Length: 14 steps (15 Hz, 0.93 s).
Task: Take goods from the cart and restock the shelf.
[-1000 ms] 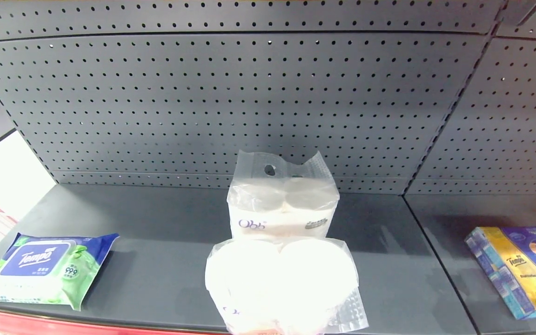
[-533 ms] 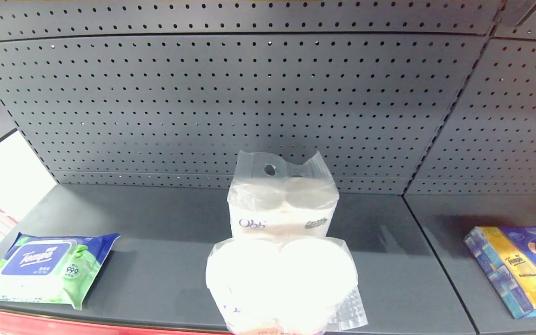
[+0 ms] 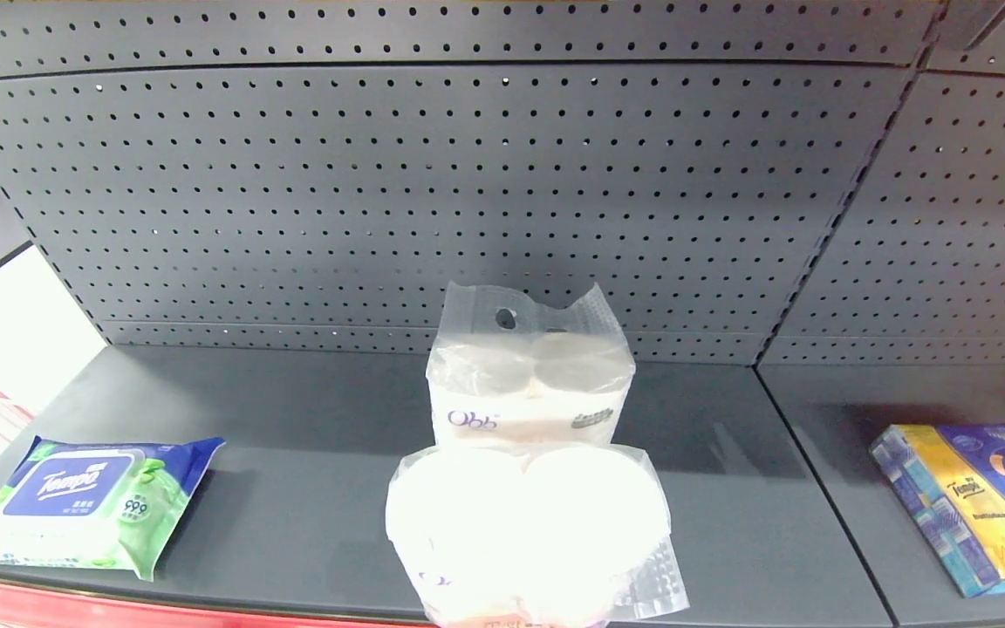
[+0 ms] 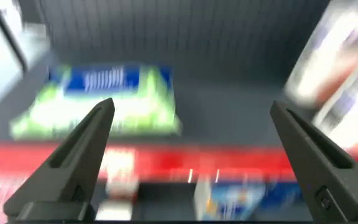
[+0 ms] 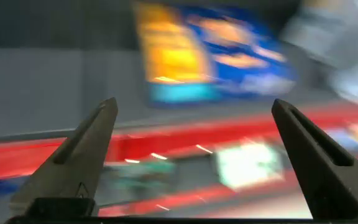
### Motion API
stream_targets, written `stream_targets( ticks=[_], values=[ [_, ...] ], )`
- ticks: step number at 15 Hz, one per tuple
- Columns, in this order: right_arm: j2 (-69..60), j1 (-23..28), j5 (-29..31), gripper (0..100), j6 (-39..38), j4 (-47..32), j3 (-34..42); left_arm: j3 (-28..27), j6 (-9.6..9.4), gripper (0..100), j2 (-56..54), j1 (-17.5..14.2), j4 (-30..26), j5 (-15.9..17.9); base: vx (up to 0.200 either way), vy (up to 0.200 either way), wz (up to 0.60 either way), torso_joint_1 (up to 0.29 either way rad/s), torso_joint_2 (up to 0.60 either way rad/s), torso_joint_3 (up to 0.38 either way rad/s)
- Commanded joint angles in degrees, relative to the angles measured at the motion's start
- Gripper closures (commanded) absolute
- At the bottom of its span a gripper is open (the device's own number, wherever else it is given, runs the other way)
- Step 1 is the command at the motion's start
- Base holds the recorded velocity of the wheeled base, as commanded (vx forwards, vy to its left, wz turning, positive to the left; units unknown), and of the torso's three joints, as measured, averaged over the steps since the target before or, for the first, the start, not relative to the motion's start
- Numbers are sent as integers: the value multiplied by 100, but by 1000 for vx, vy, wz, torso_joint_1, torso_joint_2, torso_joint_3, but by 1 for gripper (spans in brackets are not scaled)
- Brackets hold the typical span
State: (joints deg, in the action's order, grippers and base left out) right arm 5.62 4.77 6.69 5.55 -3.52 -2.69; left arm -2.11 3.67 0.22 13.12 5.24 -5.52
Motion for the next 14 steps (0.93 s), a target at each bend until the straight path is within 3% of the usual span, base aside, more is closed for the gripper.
stream_targets(
  ticks=[1,2,3,4,5,7,8,9,10,14],
  values=[
    [1,7,-1161,0,-10,625,269,211,-24,0,-13,-2,355,376,0,0,0,0,0,0],
    [1,7,-1460,0,403,686,269,211,-112,0,-13,-2,328,438,0,0,0,0,0,0],
    [1,16,-1311,0,359,625,269,211,-121,0,-13,-2,91,139,0,0,0,0,0,0],
    [9,16,-951,0,96,616,269,149,-33,0,-4,-2,-217,-467,0,0,0,0,0,0],
    [9,24,-520,0,-142,607,269,132,37,0,-4,-2,-243,-731,0,0,0,0,0,0],
    [9,24,-151,0,-678,519,269,167,64,0,-4,-2,-102,-863,0,0,0,0,0,0],
    [9,16,-107,0,-739,387,269,185,116,0,-4,-2,-14,-810,0,0,0,0,0,0],
    [9,16,-274,0,-361,308,269,202,116,0,-13,-2,3,-441,0,0,0,0,0,0],
    [9,16,-529,0,-168,308,269,202,-59,0,-13,-2,-6,86,0,0,0,0,0,0],
    [9,16,-432,0,-370,300,269,202,-103,0,-13,-2,-14,104,0,0,0,0,0,0]
  ],
)
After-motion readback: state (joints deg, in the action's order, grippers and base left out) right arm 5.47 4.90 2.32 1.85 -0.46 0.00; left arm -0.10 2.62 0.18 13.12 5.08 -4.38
